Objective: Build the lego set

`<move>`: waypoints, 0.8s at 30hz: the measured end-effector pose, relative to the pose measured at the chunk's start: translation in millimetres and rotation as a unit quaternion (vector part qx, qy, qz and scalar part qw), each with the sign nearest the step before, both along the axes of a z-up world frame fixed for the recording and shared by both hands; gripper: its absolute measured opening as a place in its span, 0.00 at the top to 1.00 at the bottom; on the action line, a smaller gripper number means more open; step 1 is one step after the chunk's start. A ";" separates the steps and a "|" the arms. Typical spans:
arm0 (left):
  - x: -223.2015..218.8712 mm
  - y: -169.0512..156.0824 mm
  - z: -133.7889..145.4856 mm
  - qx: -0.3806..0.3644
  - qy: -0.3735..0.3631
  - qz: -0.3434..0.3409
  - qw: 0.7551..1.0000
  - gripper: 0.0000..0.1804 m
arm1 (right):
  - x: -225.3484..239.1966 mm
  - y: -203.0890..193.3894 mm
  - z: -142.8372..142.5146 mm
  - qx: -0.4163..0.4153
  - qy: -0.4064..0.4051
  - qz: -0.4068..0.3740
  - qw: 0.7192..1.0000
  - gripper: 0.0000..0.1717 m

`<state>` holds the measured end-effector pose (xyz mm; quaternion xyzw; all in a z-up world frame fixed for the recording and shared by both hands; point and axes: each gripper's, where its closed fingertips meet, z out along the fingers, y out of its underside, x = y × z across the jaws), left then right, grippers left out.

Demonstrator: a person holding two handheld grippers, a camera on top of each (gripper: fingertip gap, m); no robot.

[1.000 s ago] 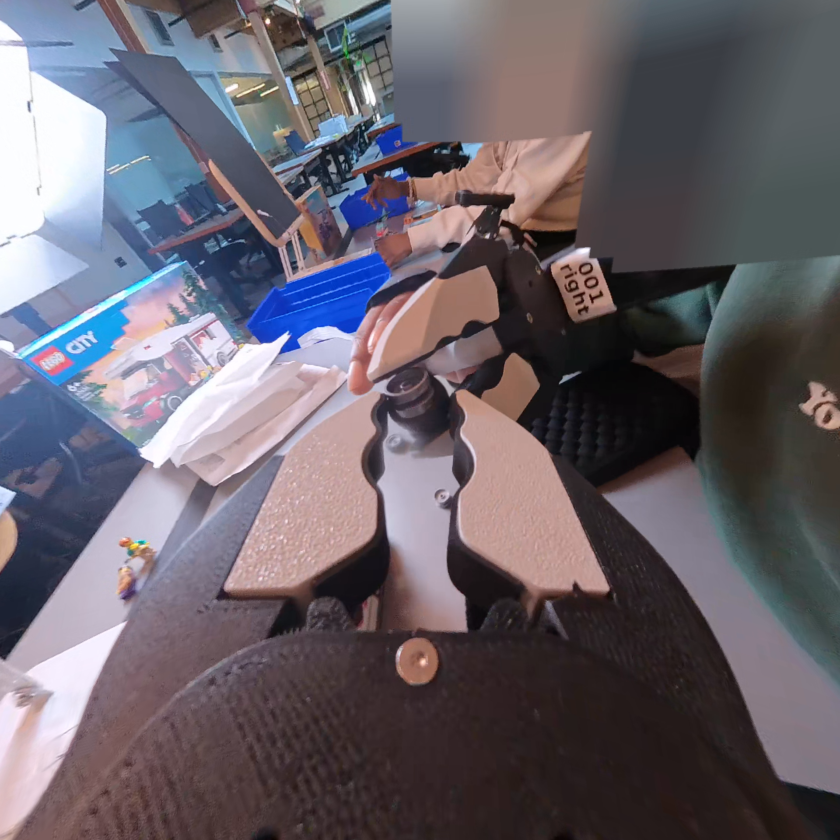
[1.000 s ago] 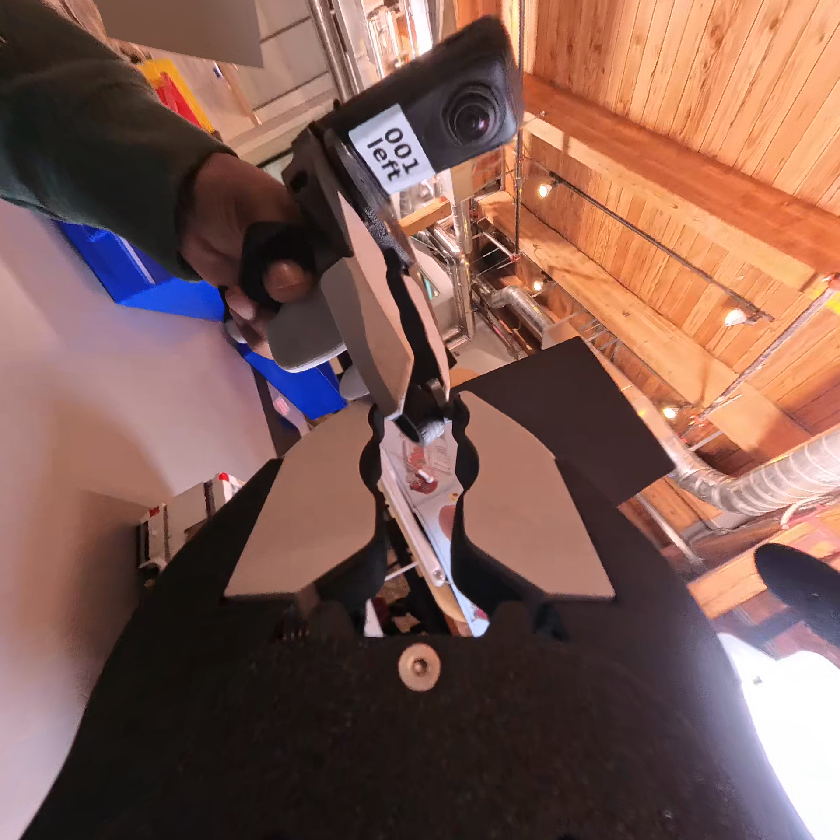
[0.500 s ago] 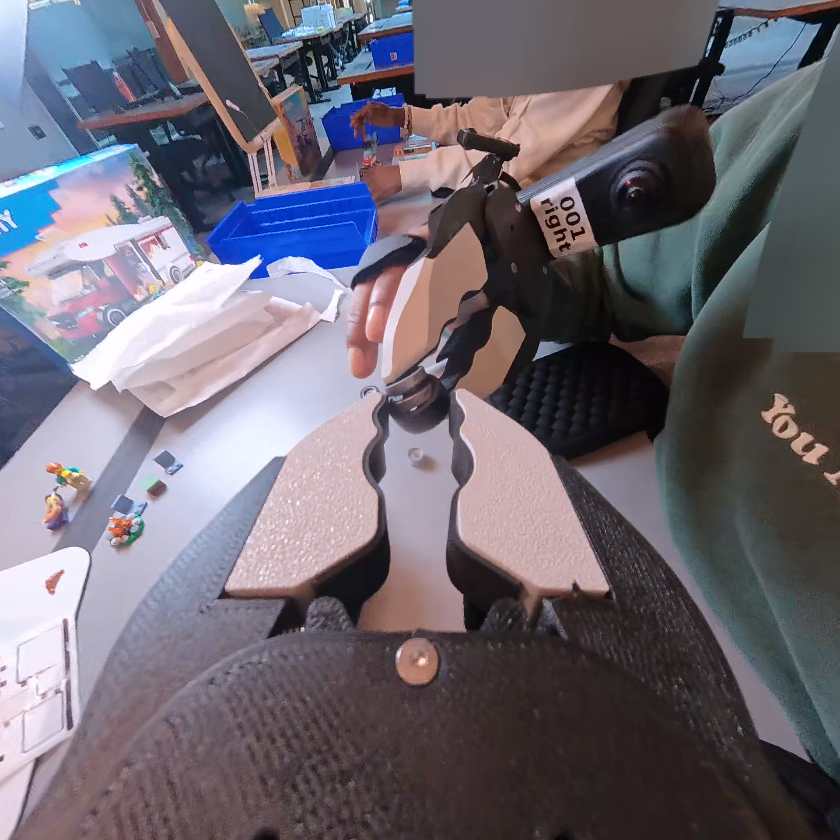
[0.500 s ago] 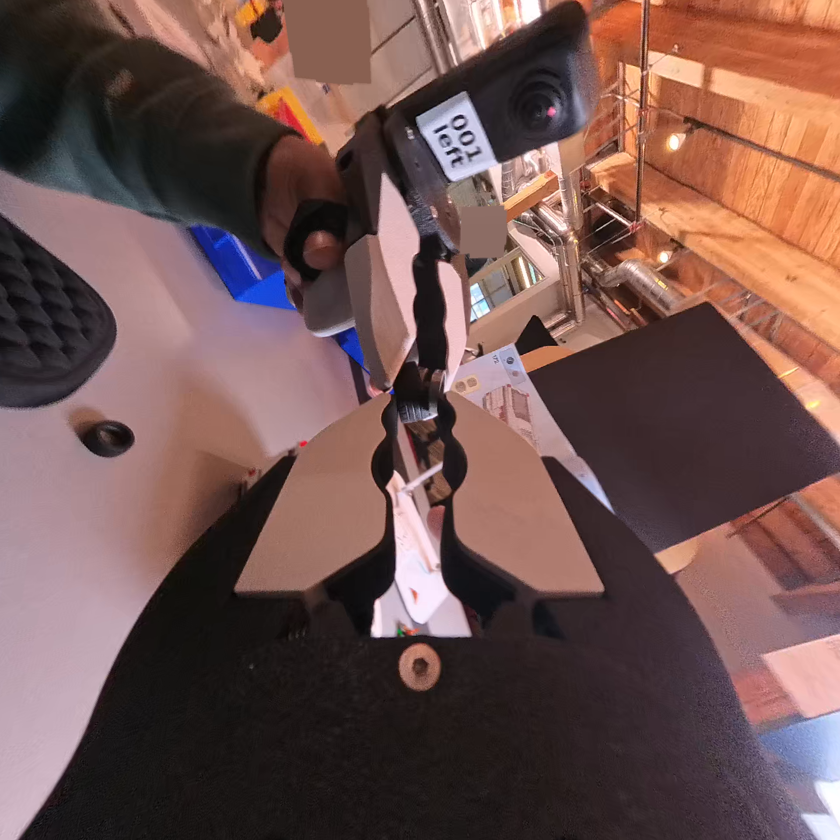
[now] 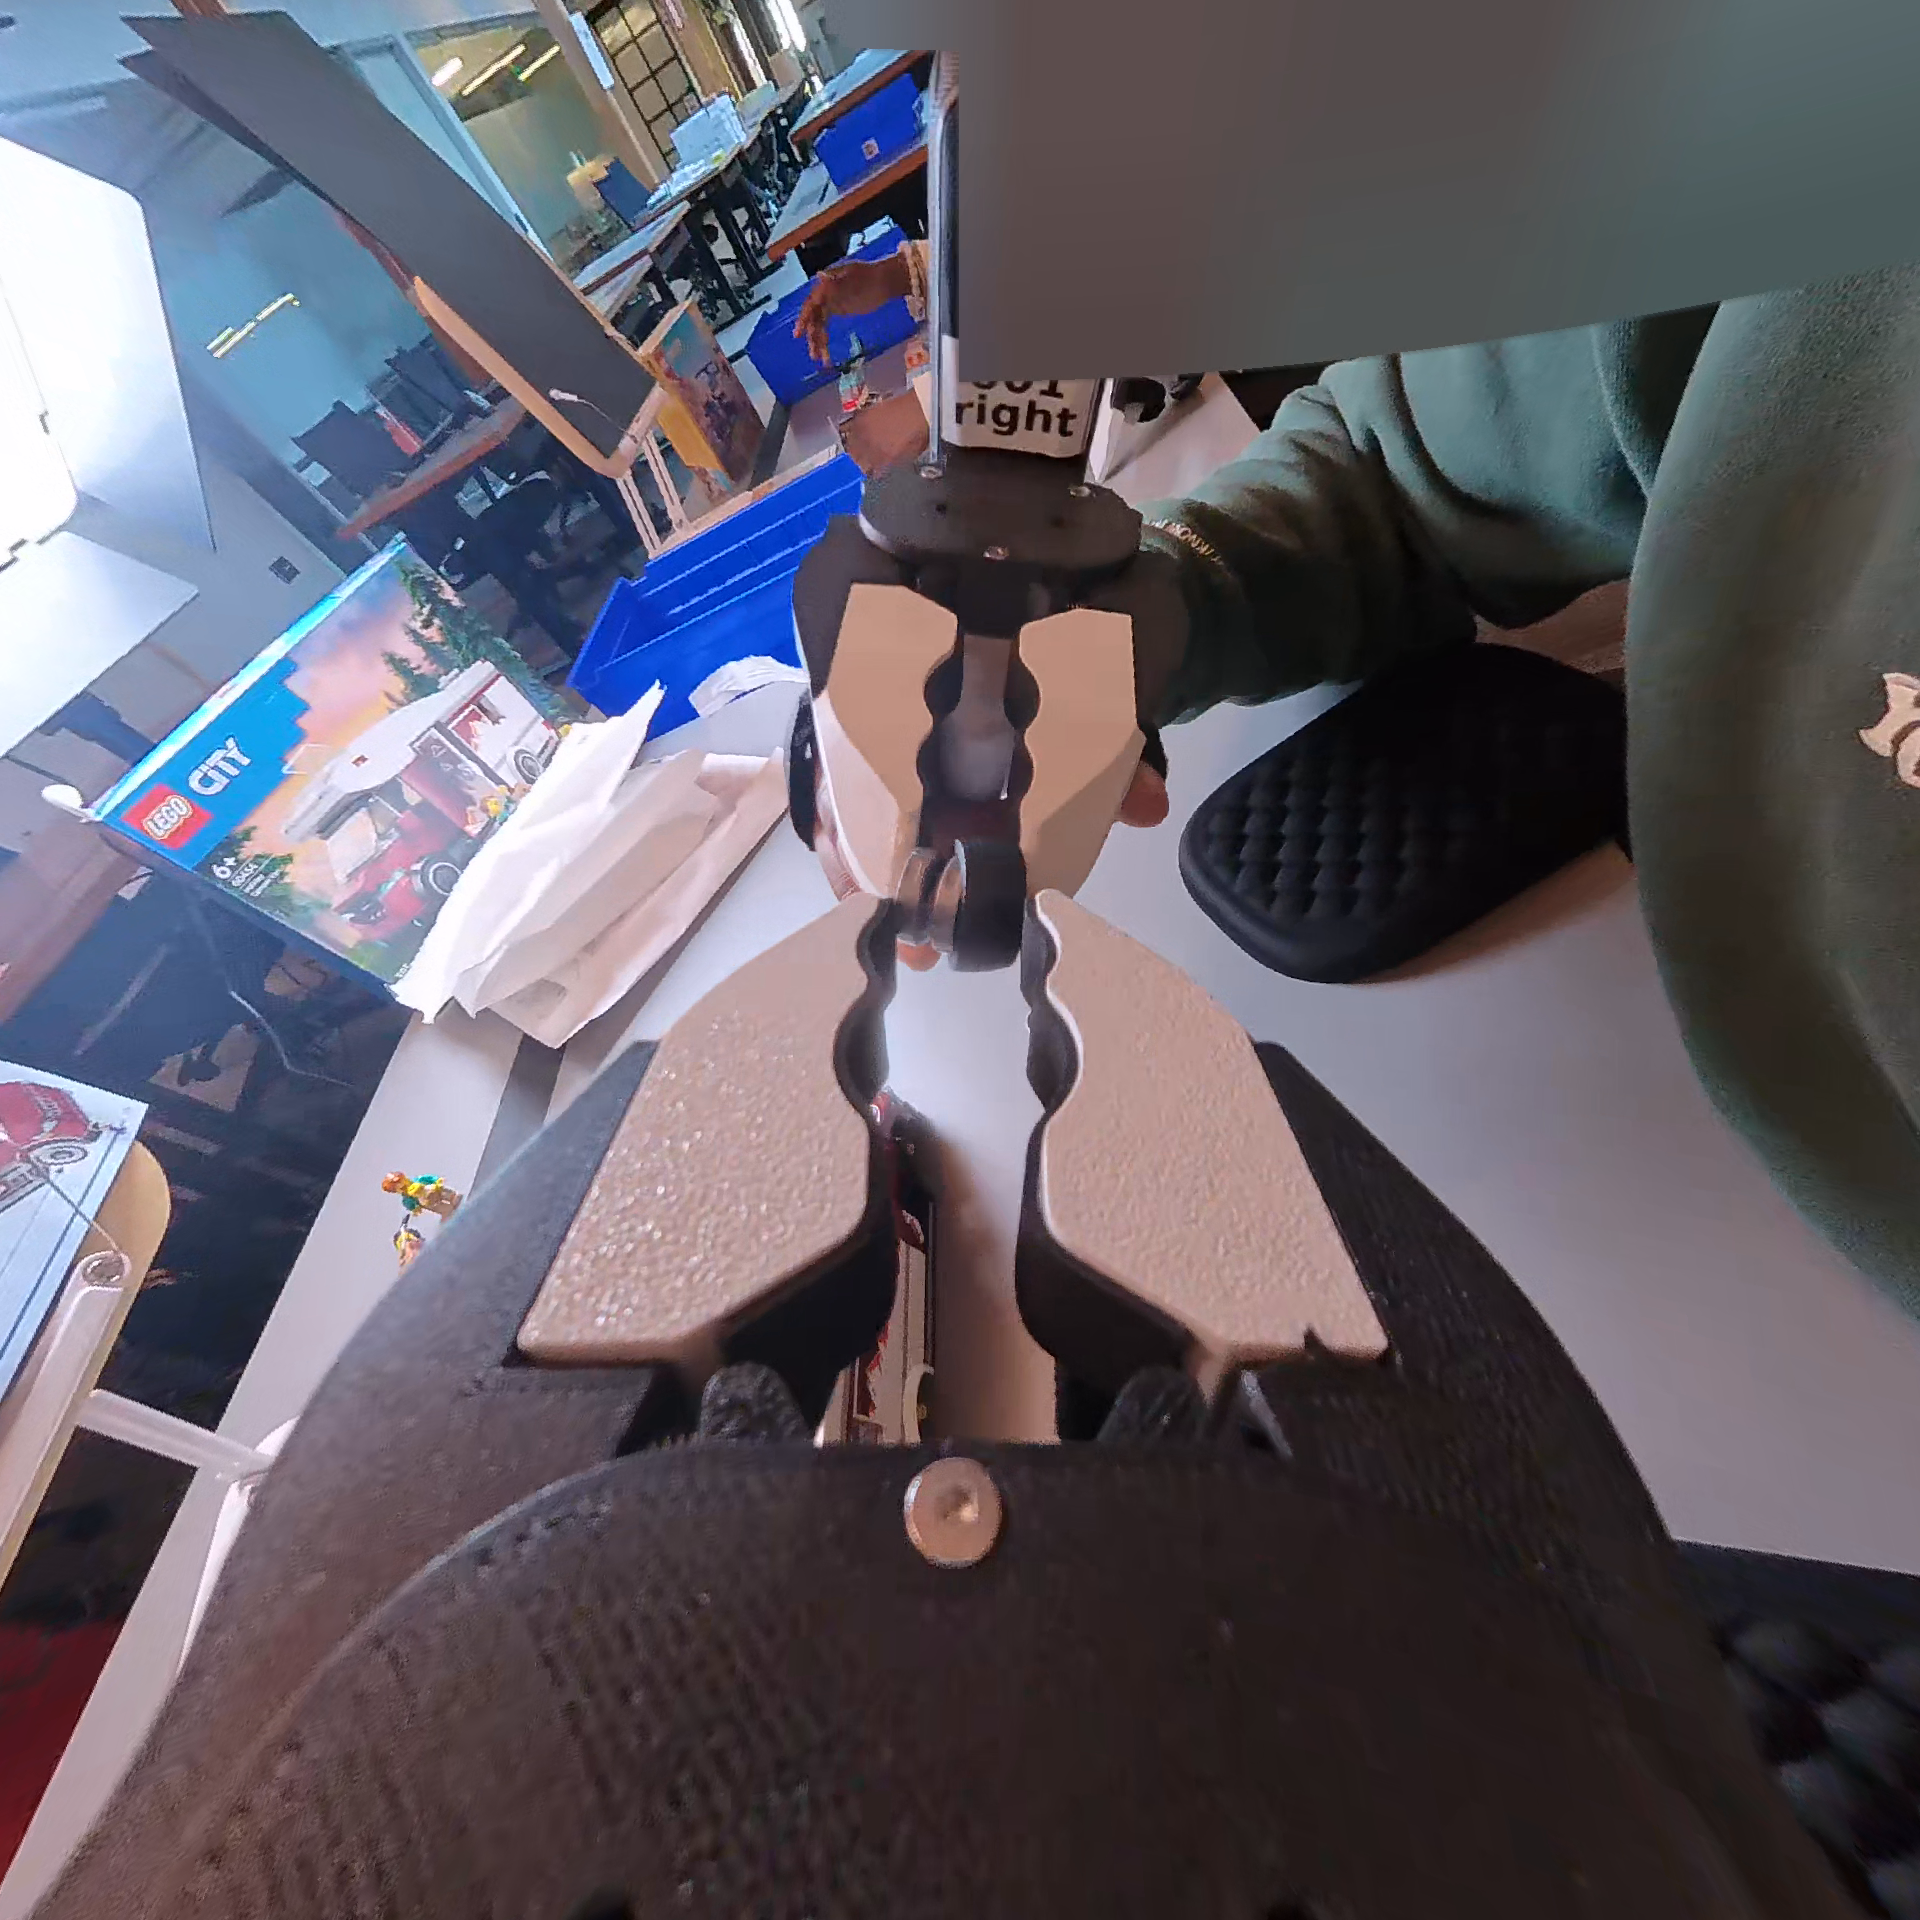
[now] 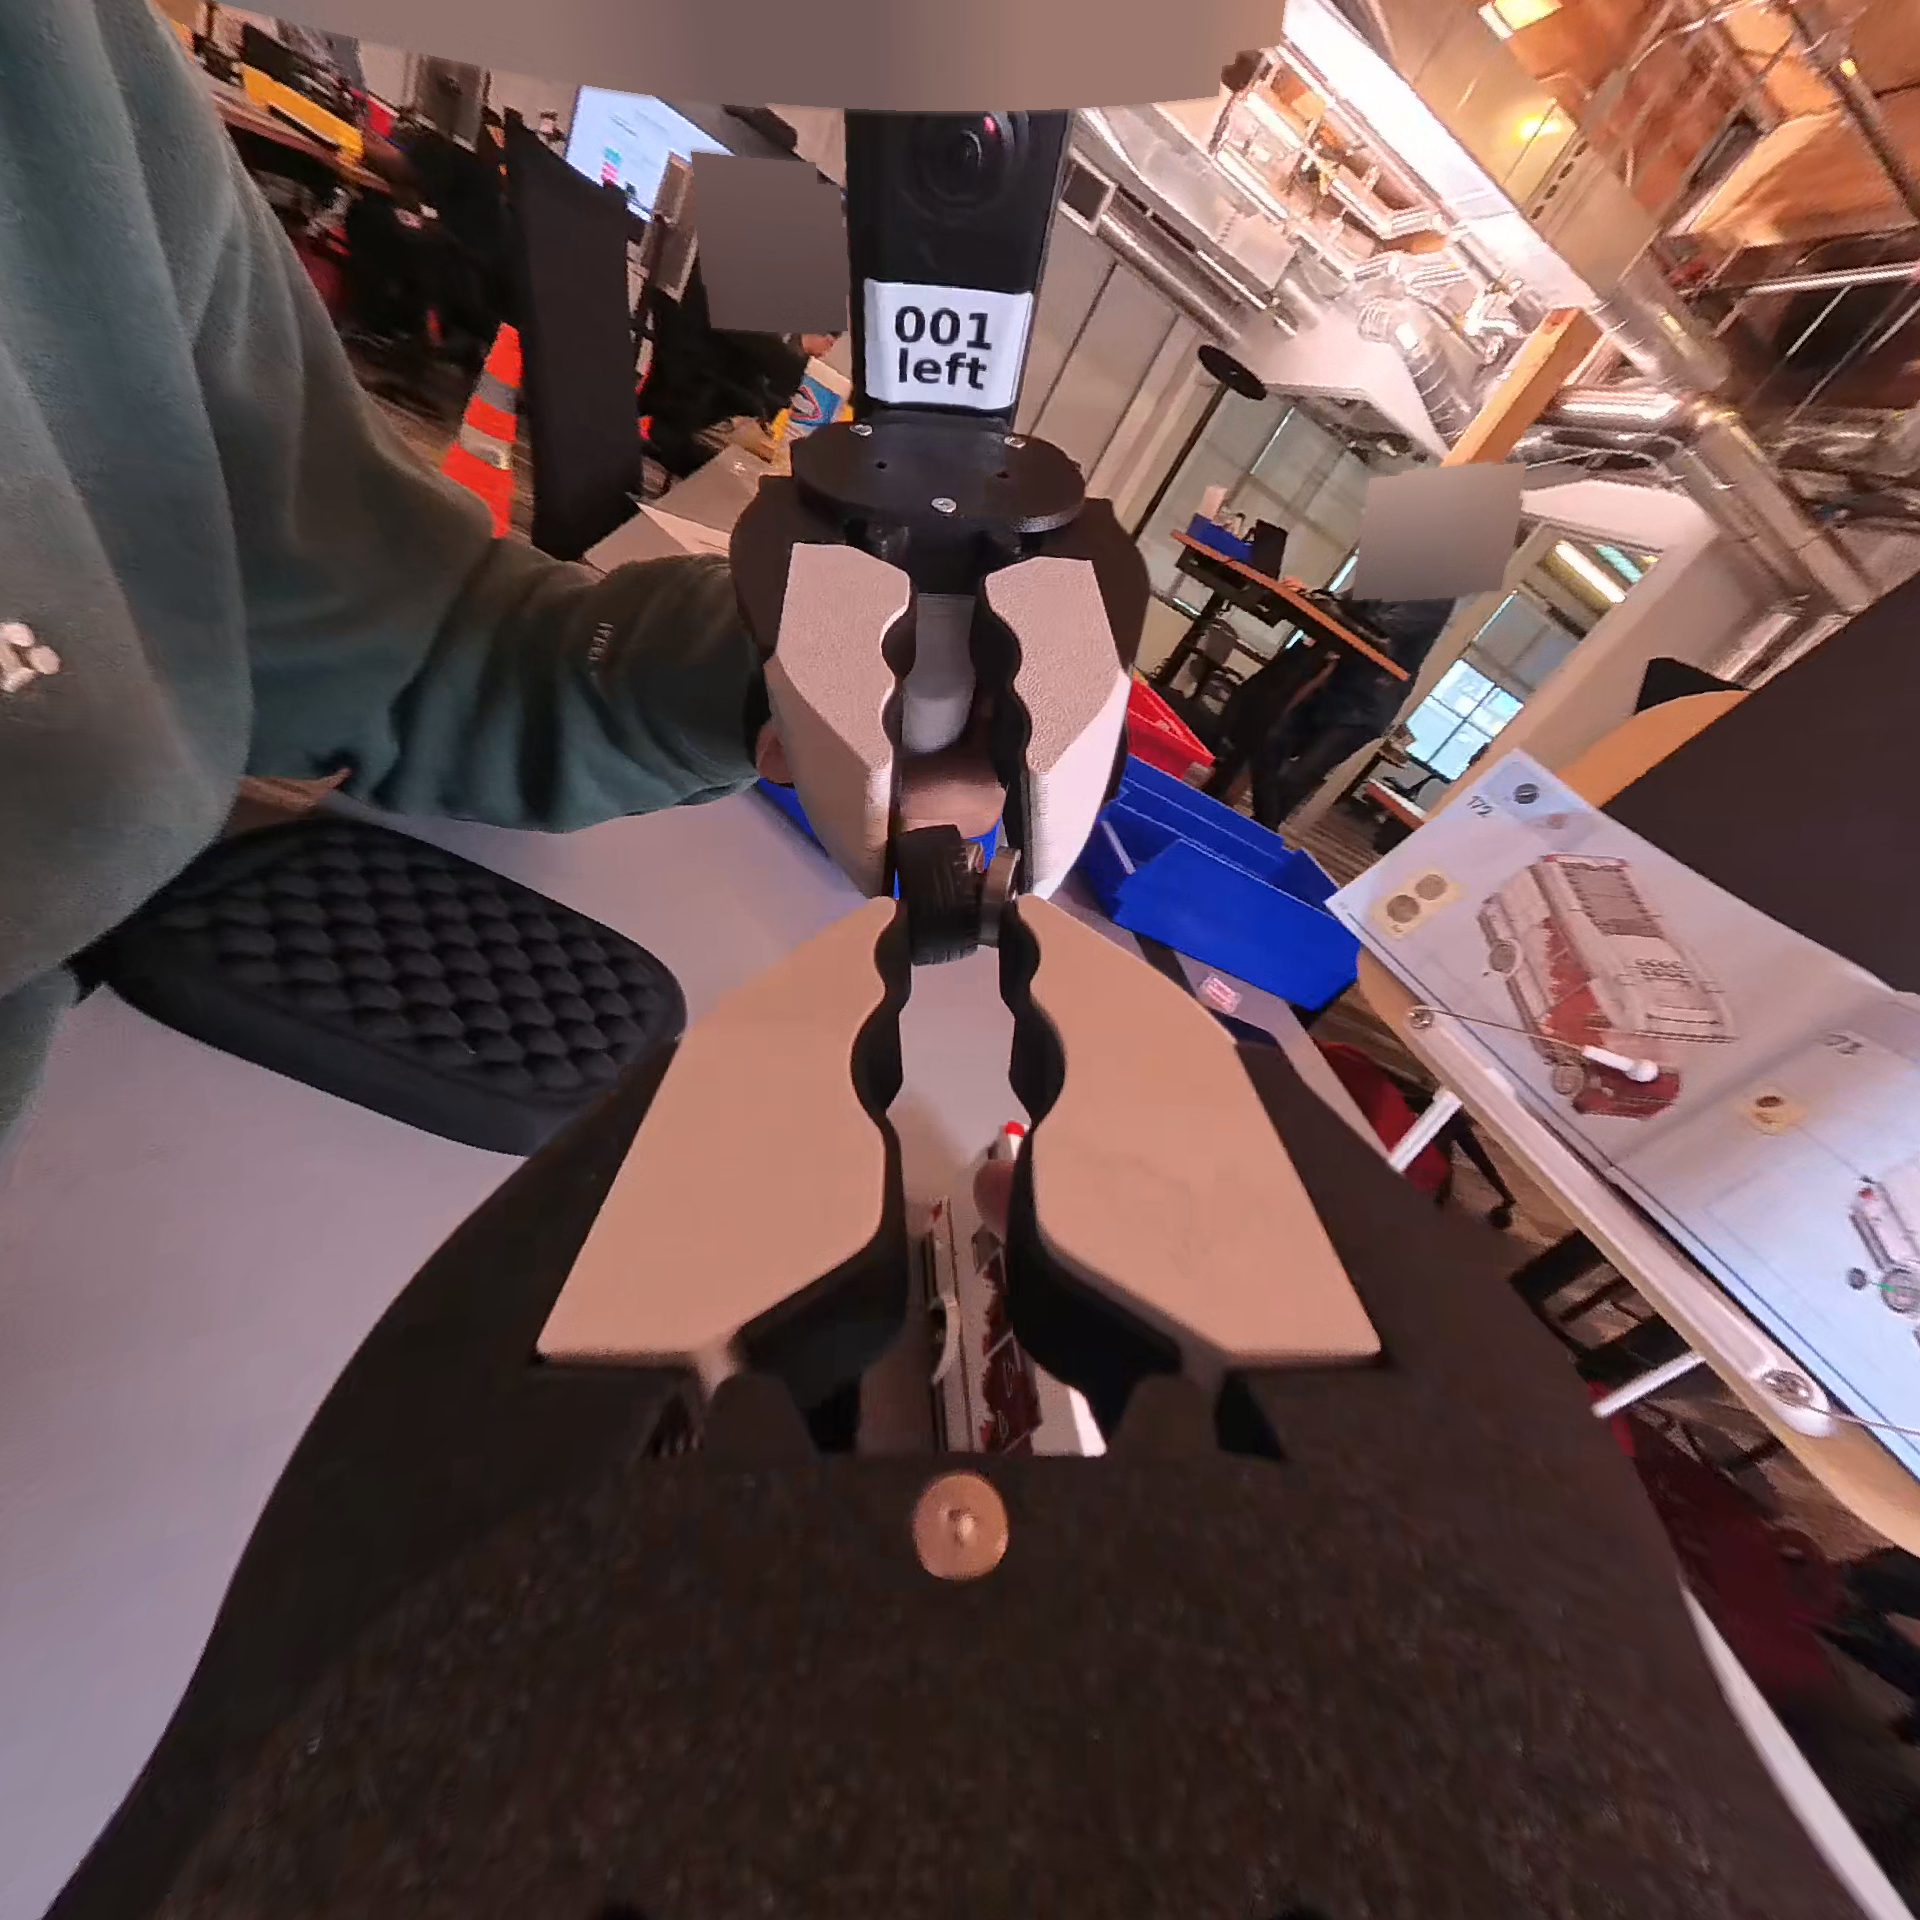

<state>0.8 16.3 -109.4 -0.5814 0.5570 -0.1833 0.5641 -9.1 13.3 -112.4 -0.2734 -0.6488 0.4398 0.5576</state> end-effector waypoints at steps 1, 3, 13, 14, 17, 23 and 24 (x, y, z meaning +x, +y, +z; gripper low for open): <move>0.2 -0.3 -0.3 0.001 0.003 0.001 1.000 0.87 | 0.5 -0.7 -0.2 -0.002 -0.002 0.005 1.000 0.91; 1.2 -2.0 -0.5 0.001 0.003 -0.003 1.000 0.88 | 1.7 -2.5 -0.1 -0.008 -0.006 0.015 1.000 0.91; 7.1 -6.7 -3.4 0.019 0.005 -0.018 1.000 0.91 | 8.2 -8.5 -4.7 0.015 -0.033 0.041 0.999 0.90; 8.0 -8.1 -3.5 0.017 0.004 -0.022 1.000 0.91 | 9.2 -9.8 -4.9 0.019 -0.036 0.044 0.998 0.90; 10.3 -12.7 -3.7 0.002 -0.005 -0.039 0.999 0.91 | 11.7 -14.0 -5.6 0.021 -0.043 0.057 0.997 0.90; 11.4 -14.2 -1.2 -0.041 -0.074 -0.072 0.994 0.91 | 12.7 -14.4 -3.2 -0.005 -0.049 0.068 0.996 0.91; 11.1 -13.2 -0.6 -0.056 -0.093 -0.079 0.991 0.91 | 12.0 -12.0 -3.2 -0.010 -0.053 0.064 0.996 0.91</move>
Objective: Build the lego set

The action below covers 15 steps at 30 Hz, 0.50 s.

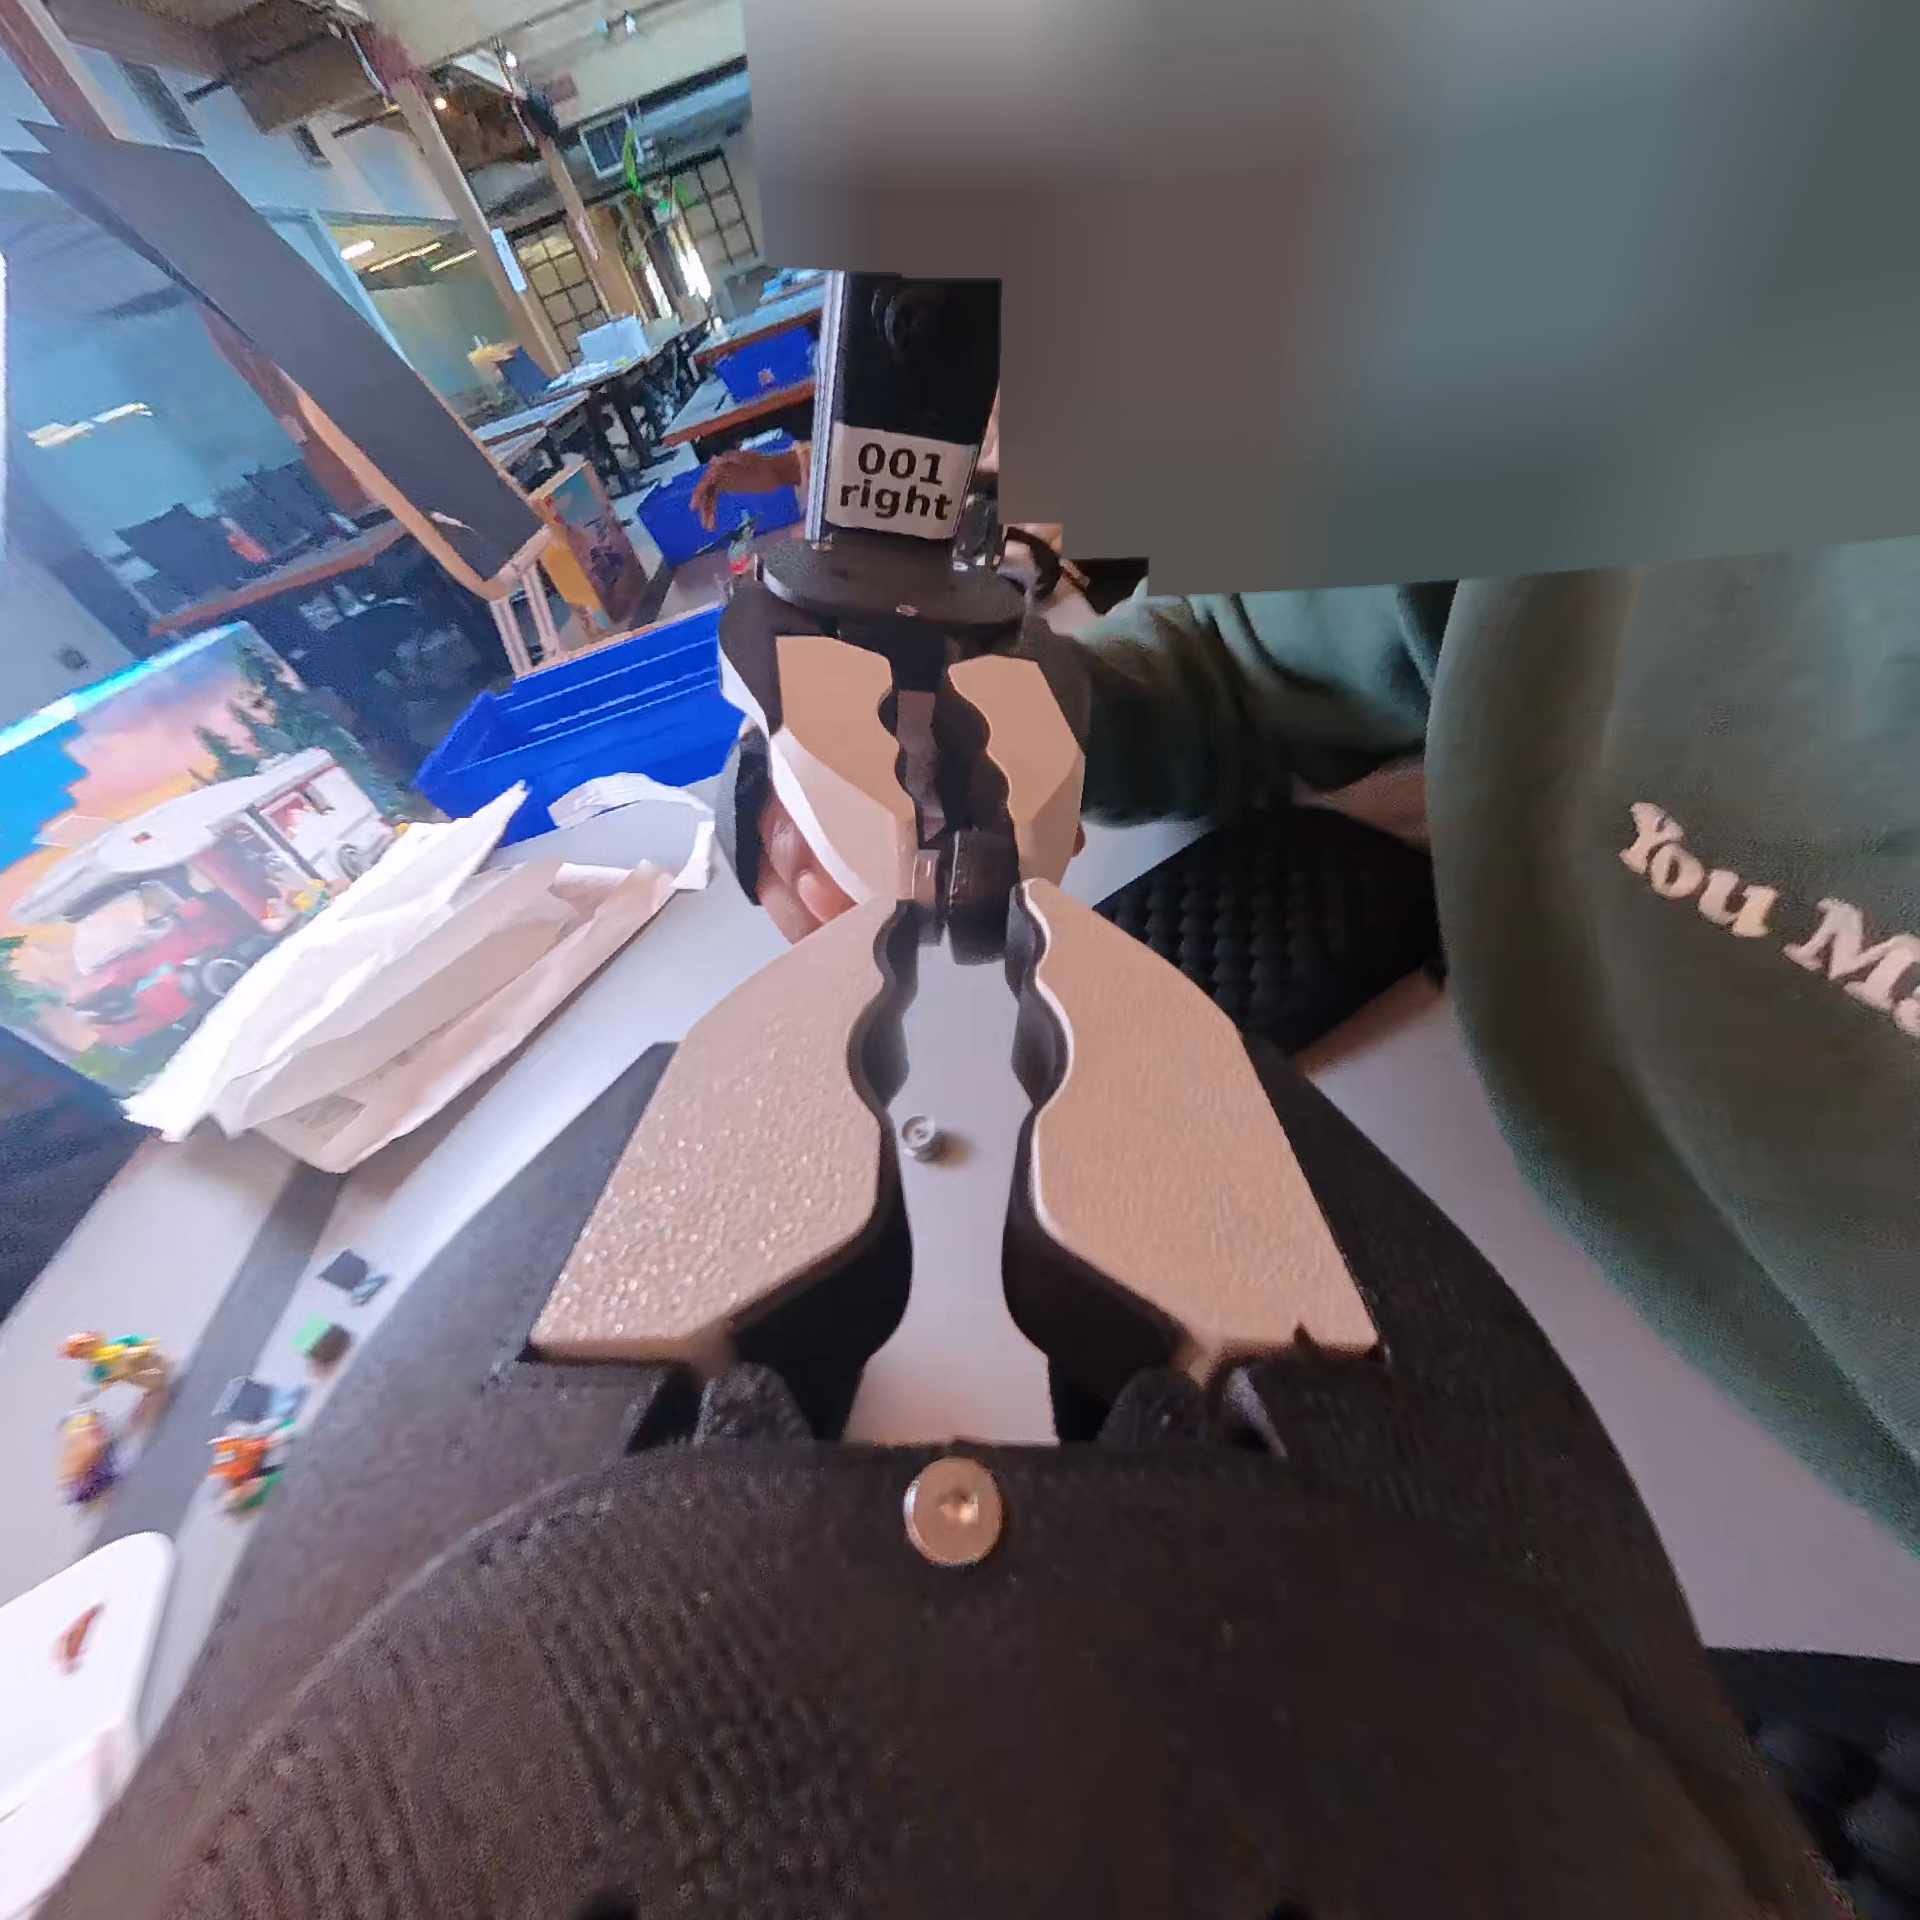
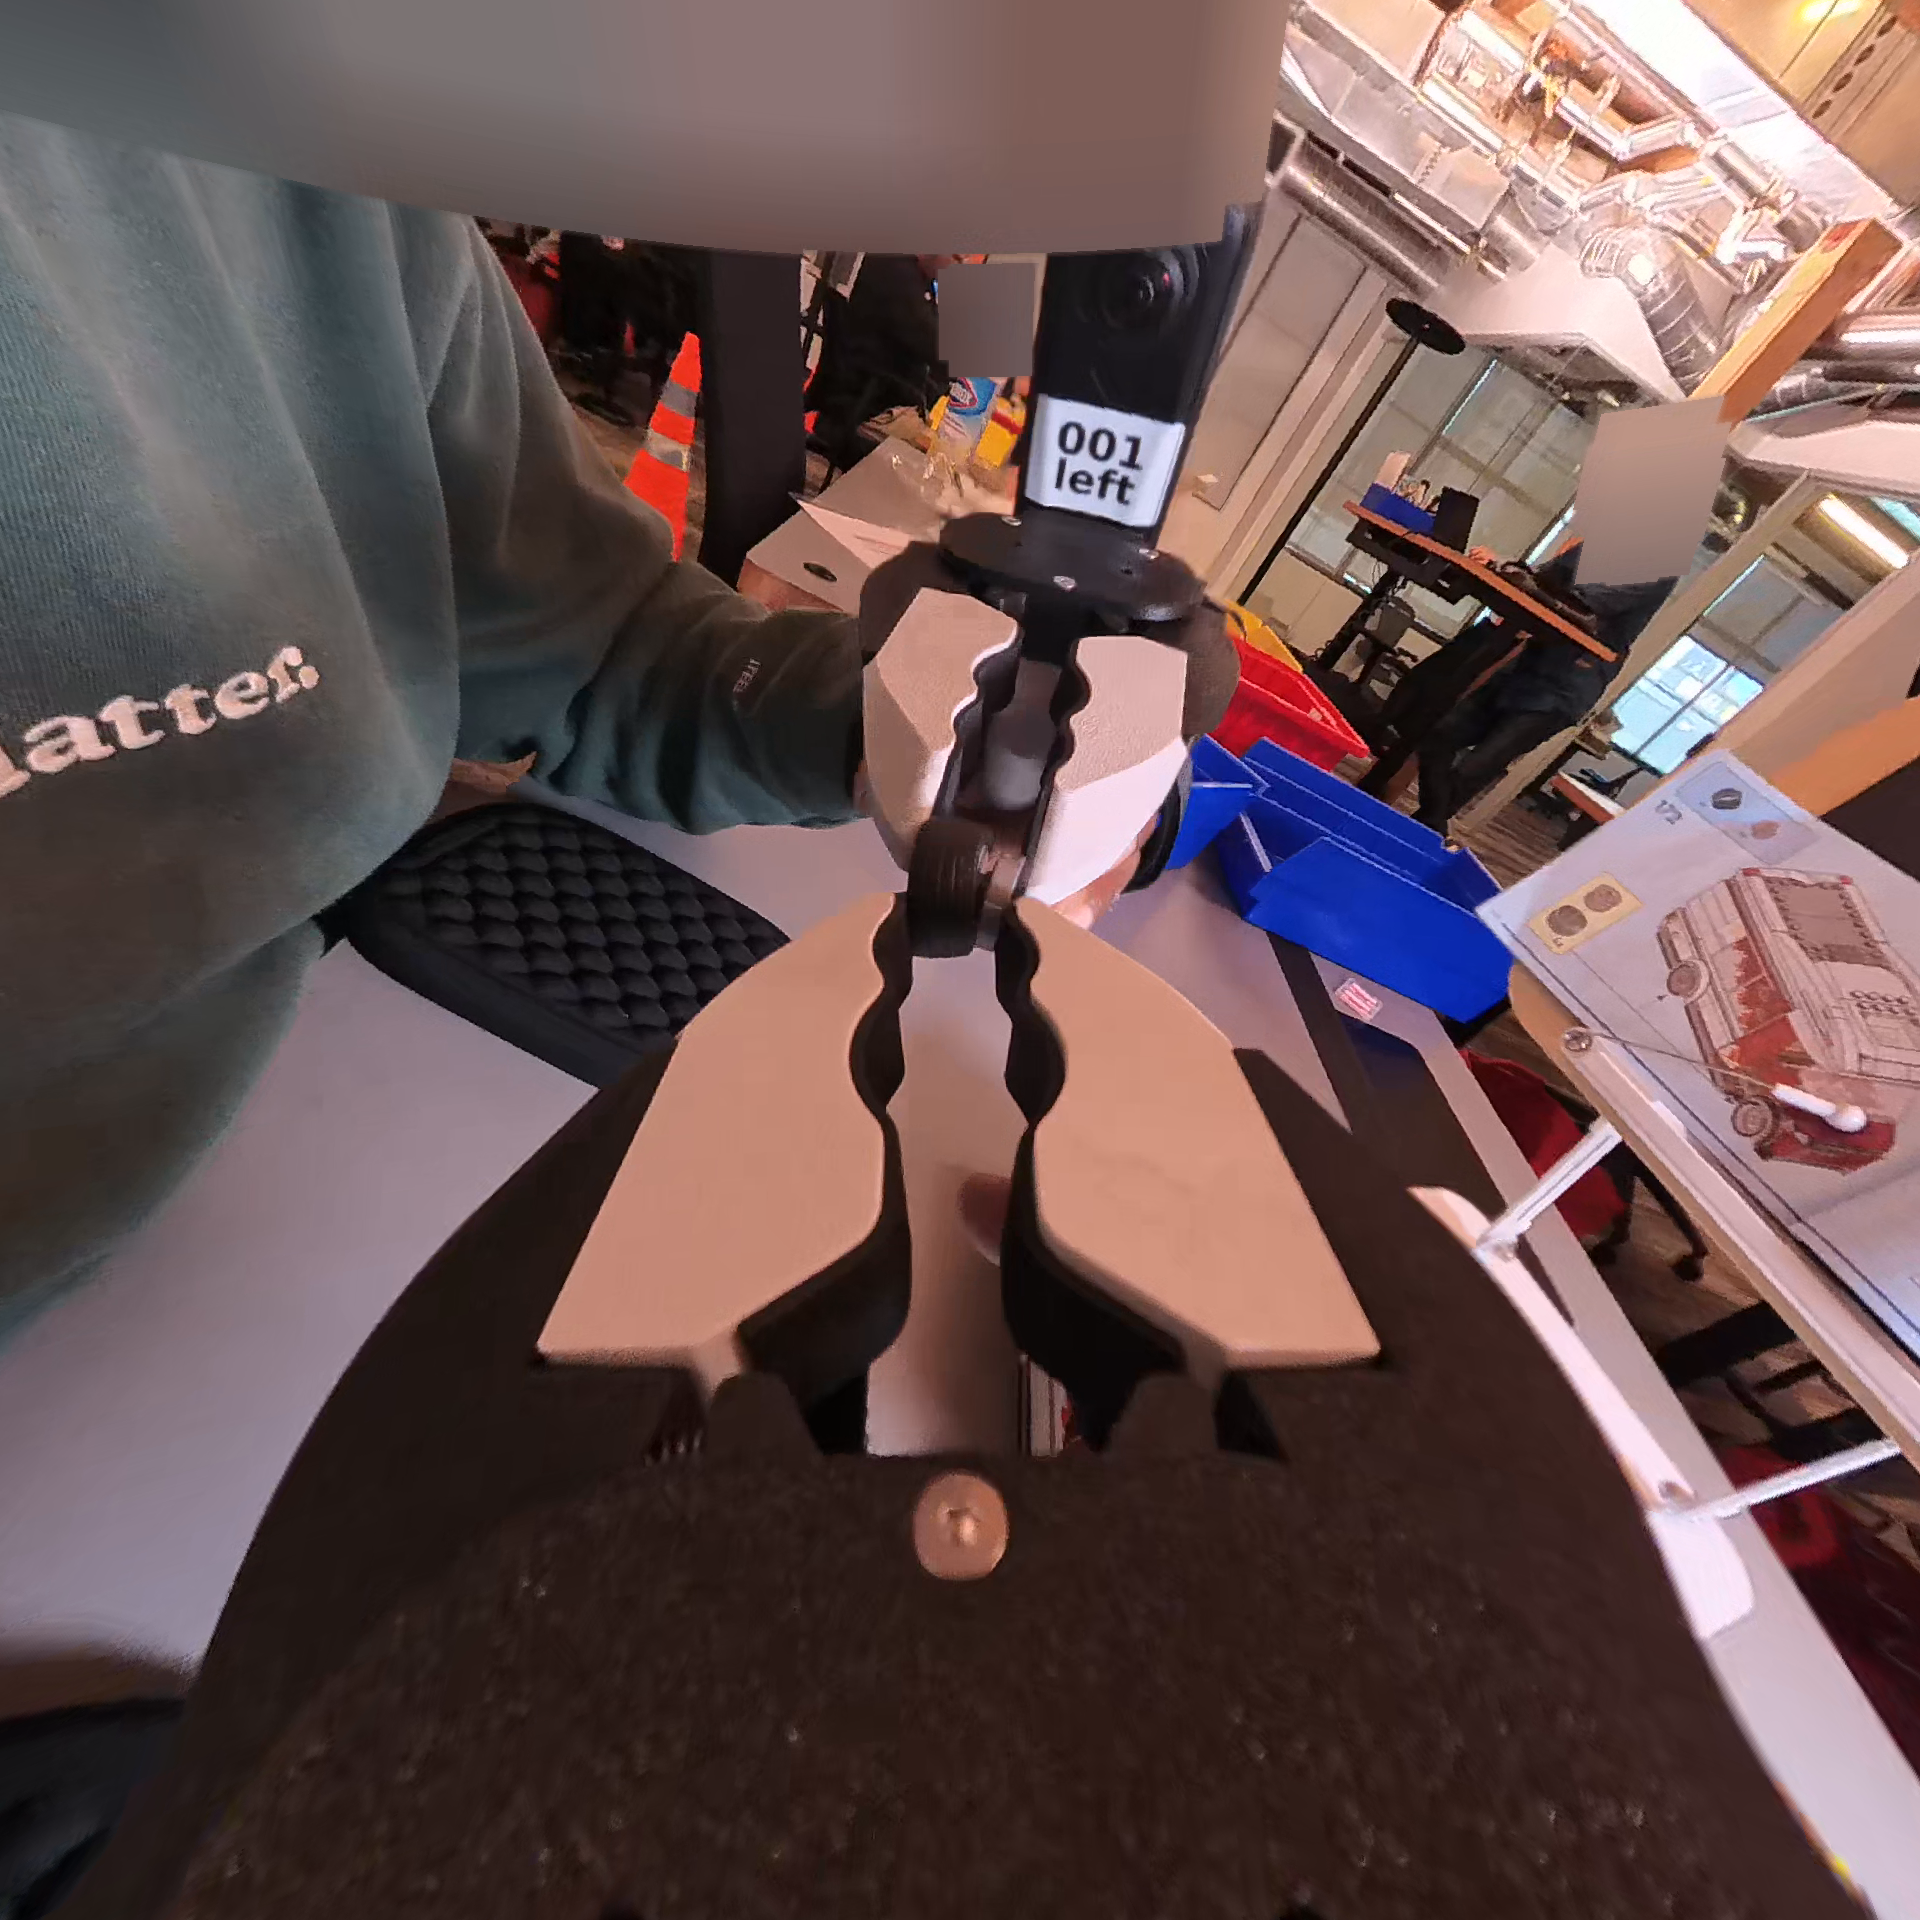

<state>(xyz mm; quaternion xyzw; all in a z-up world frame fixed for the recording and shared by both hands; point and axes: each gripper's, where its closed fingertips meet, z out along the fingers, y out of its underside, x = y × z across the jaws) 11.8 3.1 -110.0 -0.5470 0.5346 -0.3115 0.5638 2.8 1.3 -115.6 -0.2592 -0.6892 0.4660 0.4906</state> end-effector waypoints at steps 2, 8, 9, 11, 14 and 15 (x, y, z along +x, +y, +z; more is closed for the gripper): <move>-3.6 8.0 -2.1 -0.023 -0.013 0.005 1.000 0.90 | -4.4 9.5 -2.8 -0.010 -0.013 -0.025 1.000 0.91; -3.0 10.4 -8.6 -0.021 0.006 0.011 1.000 0.89 | -7.6 12.2 -13.7 -0.003 -0.040 -0.029 0.999 0.91; -2.9 9.3 -9.0 -0.018 0.006 0.007 1.000 0.89 | -7.8 11.0 -14.2 -0.003 -0.041 -0.028 0.999 0.91; -2.8 8.4 -10.4 -0.027 0.008 0.004 1.000 0.89 | -7.4 10.2 -14.9 0.000 -0.046 -0.027 0.999 0.91; -1.4 8.5 -9.1 -0.012 0.015 0.013 1.000 0.90 | -6.5 9.7 -11.6 -0.003 -0.044 -0.027 0.999 0.90; -1.1 8.7 -8.9 -0.006 0.017 0.017 1.000 0.90 | -6.8 9.9 -7.5 -0.004 -0.032 -0.030 0.999 0.87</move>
